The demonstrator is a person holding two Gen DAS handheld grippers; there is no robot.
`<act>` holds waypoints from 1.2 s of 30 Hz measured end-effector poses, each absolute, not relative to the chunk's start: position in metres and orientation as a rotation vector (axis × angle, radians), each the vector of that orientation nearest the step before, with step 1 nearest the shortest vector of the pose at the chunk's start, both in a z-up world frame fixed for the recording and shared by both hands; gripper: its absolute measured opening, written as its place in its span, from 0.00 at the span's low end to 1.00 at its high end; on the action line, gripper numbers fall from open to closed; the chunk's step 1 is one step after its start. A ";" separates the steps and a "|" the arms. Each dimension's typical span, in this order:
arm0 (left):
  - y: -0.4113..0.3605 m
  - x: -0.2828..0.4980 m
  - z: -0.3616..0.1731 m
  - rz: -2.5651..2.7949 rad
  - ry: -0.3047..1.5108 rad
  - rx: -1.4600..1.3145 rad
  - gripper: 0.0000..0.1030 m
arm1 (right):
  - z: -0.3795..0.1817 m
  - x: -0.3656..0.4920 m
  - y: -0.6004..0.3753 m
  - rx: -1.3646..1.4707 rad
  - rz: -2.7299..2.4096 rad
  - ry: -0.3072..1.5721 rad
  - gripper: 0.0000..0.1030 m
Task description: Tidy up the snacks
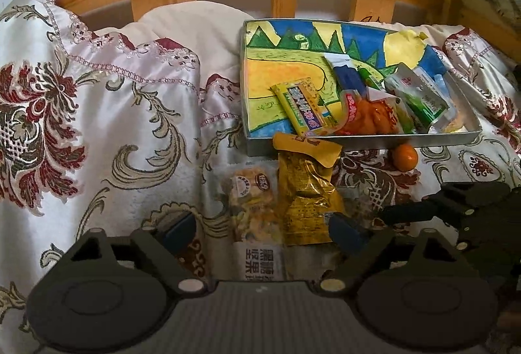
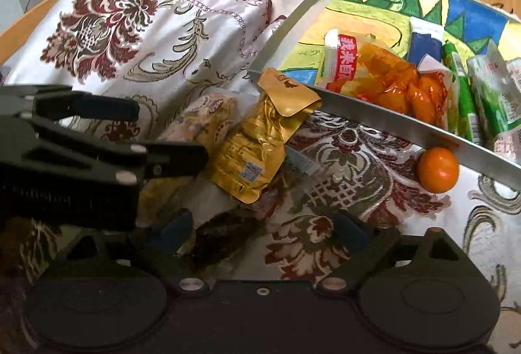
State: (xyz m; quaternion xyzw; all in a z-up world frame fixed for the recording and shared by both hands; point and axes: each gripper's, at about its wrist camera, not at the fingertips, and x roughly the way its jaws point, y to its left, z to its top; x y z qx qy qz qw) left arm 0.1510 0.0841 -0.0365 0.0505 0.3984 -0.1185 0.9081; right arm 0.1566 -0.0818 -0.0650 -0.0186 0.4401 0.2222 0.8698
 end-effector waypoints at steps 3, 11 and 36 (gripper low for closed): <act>0.083 0.151 -0.038 -0.251 0.833 0.094 0.82 | -0.064 0.154 -0.089 -0.062 0.452 0.913 0.83; 0.078 0.158 -0.048 -0.230 0.909 0.107 0.72 | -0.064 0.147 -0.125 -0.054 0.415 0.921 0.75; 0.078 0.150 -0.053 -0.207 1.010 -0.002 0.45 | -0.058 0.145 -0.127 0.041 0.450 0.998 0.56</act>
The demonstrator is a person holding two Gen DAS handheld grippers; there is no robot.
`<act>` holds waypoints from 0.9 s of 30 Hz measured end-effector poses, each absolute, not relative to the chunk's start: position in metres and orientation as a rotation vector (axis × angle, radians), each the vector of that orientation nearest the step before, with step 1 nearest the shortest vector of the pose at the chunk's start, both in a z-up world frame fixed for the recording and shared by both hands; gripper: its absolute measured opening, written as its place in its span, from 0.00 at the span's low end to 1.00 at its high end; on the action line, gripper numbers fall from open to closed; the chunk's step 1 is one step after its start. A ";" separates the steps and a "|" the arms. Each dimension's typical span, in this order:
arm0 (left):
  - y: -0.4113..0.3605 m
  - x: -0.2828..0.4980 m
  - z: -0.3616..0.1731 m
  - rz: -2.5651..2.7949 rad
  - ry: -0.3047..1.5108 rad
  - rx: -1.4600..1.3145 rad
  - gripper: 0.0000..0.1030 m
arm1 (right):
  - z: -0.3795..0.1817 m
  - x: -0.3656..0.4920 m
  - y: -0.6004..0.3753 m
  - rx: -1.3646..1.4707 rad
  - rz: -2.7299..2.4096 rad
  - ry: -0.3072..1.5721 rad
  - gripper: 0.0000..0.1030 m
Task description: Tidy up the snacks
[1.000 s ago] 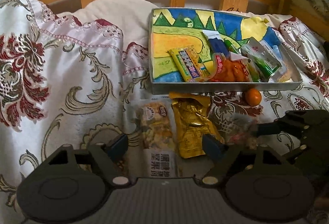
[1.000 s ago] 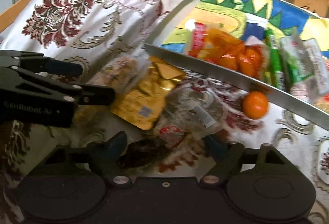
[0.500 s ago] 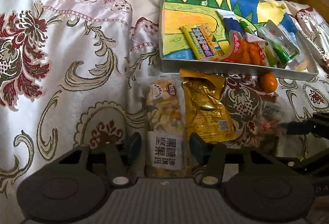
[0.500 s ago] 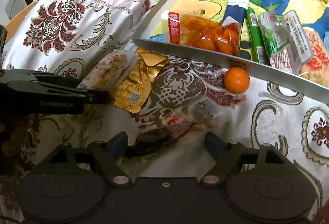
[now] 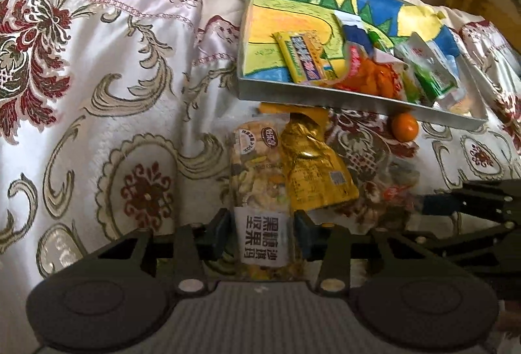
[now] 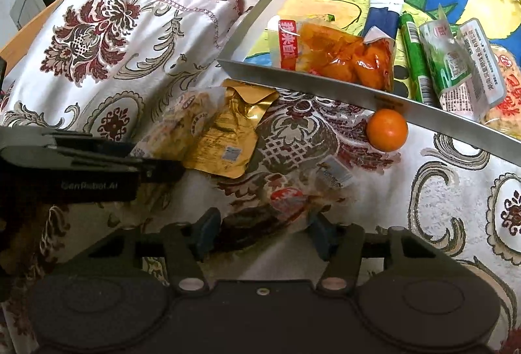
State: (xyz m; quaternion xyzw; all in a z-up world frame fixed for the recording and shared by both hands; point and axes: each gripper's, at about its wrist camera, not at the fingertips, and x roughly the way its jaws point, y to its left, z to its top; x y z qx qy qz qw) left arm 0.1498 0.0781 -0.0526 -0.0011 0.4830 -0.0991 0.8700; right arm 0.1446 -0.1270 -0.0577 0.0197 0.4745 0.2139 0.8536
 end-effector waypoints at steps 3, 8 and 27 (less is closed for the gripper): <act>0.075 0.144 -0.053 -0.215 1.018 -0.005 0.45 | -0.057 0.144 -0.127 0.045 0.455 1.002 0.55; 0.073 0.139 -0.053 -0.219 1.020 0.003 0.45 | -0.060 0.149 -0.132 0.098 0.473 1.029 0.57; 0.073 0.129 -0.049 -0.225 1.040 -0.014 0.45 | -0.060 0.152 -0.132 0.111 0.455 1.056 0.54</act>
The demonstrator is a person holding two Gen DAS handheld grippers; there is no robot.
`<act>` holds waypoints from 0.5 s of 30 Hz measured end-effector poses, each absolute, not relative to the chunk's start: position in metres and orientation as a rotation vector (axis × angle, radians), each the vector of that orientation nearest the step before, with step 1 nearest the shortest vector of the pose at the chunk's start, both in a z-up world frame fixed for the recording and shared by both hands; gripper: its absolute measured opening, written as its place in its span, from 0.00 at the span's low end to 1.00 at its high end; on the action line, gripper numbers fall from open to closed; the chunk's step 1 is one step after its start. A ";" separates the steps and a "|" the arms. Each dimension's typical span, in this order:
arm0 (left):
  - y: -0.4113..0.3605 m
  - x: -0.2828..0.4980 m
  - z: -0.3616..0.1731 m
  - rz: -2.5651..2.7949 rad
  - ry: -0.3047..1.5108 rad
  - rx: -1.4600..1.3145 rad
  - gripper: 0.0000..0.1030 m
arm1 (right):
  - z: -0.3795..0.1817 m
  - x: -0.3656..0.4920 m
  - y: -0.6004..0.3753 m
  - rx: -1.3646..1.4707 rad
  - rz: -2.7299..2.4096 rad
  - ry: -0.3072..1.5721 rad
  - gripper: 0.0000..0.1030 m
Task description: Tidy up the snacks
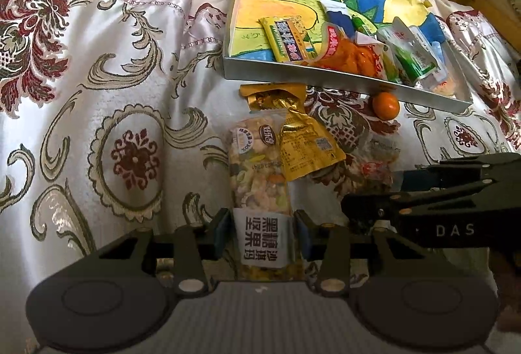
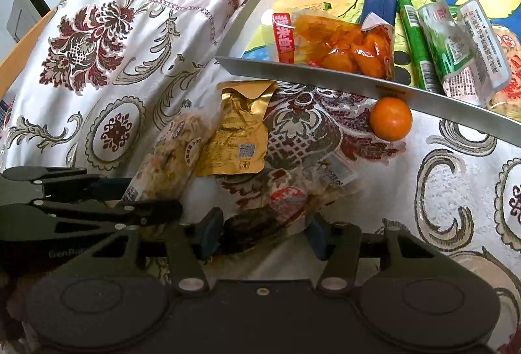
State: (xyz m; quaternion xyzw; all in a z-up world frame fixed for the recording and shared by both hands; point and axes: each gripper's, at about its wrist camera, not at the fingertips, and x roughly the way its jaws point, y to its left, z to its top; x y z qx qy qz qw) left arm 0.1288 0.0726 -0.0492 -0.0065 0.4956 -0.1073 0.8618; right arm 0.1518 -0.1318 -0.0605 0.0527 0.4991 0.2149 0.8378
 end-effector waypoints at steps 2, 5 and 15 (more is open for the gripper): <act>0.072 0.128 -0.048 -0.229 1.043 -0.020 0.45 | -0.060 0.151 -0.133 0.111 0.453 1.058 0.52; 0.072 0.125 -0.047 -0.234 1.049 -0.026 0.45 | -0.059 0.149 -0.132 0.108 0.457 1.058 0.40; 0.068 0.112 -0.045 -0.268 1.082 -0.059 0.45 | -0.051 0.142 -0.132 0.116 0.505 1.051 0.26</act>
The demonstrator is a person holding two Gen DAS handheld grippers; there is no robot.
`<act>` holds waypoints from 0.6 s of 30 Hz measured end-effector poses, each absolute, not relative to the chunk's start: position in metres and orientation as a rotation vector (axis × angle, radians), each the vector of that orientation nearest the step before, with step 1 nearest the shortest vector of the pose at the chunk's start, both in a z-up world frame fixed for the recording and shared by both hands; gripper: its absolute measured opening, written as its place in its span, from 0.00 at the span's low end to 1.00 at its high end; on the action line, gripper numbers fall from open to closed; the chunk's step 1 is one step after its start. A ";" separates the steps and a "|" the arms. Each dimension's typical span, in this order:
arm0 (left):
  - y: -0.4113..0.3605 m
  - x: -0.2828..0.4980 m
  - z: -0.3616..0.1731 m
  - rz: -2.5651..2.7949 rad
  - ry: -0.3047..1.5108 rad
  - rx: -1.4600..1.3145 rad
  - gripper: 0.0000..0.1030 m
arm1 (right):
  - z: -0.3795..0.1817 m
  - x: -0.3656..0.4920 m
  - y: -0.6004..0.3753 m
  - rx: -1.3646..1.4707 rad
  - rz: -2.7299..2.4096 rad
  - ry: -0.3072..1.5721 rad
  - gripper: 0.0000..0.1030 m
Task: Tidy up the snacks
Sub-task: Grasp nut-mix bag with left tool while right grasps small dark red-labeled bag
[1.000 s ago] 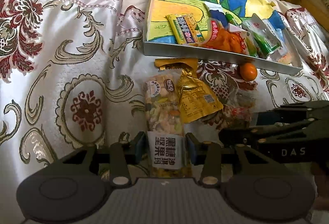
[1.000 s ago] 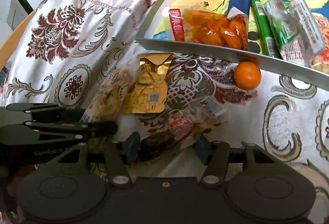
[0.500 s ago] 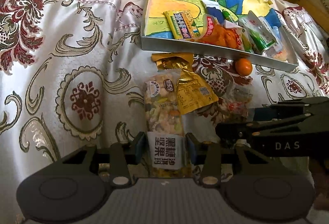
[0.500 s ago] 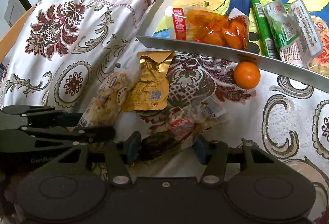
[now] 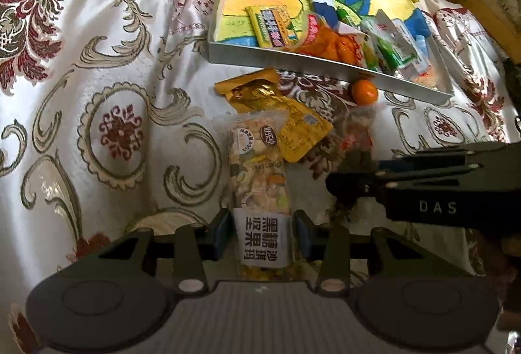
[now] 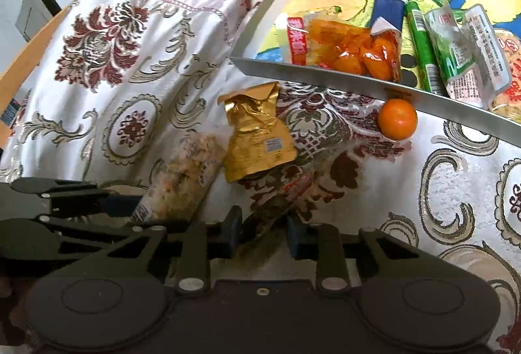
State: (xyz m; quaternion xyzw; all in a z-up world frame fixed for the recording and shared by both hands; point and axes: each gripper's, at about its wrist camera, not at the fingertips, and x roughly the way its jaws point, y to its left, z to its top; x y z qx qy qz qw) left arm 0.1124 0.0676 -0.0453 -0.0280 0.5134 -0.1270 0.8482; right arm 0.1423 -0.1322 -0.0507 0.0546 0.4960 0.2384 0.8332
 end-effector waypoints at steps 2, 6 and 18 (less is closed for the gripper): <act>0.066 0.109 -0.045 -0.280 1.089 -0.063 0.45 | -0.048 0.140 -0.134 0.124 0.522 1.050 0.24; 0.060 0.099 -0.045 -0.323 1.094 -0.066 0.45 | -0.044 0.137 -0.137 0.127 0.533 1.049 0.22; 0.051 0.092 -0.039 -0.312 1.086 -0.113 0.42 | -0.018 0.116 -0.144 0.027 0.602 0.961 0.18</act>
